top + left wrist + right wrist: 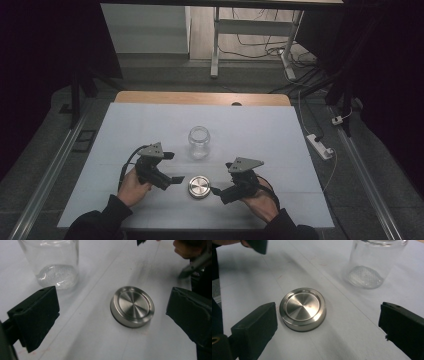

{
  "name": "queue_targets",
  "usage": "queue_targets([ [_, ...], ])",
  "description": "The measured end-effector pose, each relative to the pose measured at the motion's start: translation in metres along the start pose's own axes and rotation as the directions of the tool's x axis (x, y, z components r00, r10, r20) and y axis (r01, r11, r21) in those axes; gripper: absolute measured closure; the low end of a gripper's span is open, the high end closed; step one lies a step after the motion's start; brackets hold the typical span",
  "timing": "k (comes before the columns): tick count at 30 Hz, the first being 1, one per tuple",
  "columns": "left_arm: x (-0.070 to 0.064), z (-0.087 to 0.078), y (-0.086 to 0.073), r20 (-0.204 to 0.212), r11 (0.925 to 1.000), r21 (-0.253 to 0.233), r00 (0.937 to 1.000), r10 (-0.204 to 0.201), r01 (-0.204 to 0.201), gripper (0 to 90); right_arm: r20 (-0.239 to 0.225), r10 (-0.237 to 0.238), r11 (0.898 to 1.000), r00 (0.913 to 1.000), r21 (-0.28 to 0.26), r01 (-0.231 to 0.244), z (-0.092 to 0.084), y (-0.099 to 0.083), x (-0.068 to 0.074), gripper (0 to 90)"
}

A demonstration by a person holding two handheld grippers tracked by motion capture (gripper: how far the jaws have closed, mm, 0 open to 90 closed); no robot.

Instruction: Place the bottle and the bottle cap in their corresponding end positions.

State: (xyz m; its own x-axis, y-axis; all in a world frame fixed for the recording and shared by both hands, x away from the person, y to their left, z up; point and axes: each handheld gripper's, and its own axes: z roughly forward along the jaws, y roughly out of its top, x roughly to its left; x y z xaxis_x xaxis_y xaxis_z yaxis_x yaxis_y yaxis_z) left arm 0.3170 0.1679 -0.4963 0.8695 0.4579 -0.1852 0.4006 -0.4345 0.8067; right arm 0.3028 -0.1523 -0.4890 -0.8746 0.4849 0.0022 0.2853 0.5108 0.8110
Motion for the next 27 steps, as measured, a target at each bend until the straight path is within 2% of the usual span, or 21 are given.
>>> queue_targets([
  [4, -0.006, -0.008, -0.008, -0.013, 0.9999, 0.014, 0.9999, -0.005, 0.005, 0.0, 0.015, 0.007, 1.000, 0.9999, -0.009, -0.007, -0.007, -0.003, -0.001, 1.2],
  [12, -0.014, -0.025, -0.023, -0.039, 0.9991, -0.005, 0.9983, -0.043, 0.043, 0.0, 0.039, 0.010, 1.000, 0.9992, -0.017, -0.010, -0.018, -0.008, -0.002, 0.0],
  [13, -0.015, -0.027, -0.025, -0.043, 0.9984, -0.011, 0.9975, -0.056, 0.055, 0.0, 0.039, 0.014, 1.000, 0.9992, -0.019, -0.013, -0.019, -0.008, -0.002, 0.0],
  [24, -0.023, -0.051, -0.046, -0.078, 0.9954, -0.013, 0.9924, -0.095, 0.094, 0.0, 0.093, 0.025, 1.000, 0.9953, -0.010, -0.024, -0.039, -0.020, -0.006, 0.0],
  [27, -0.025, -0.057, -0.052, -0.088, 0.9939, -0.019, 0.9900, -0.110, 0.109, 0.0, 0.111, 0.041, 0.999, 0.9930, -0.012, -0.040, -0.047, -0.024, -0.008, 0.0],
])
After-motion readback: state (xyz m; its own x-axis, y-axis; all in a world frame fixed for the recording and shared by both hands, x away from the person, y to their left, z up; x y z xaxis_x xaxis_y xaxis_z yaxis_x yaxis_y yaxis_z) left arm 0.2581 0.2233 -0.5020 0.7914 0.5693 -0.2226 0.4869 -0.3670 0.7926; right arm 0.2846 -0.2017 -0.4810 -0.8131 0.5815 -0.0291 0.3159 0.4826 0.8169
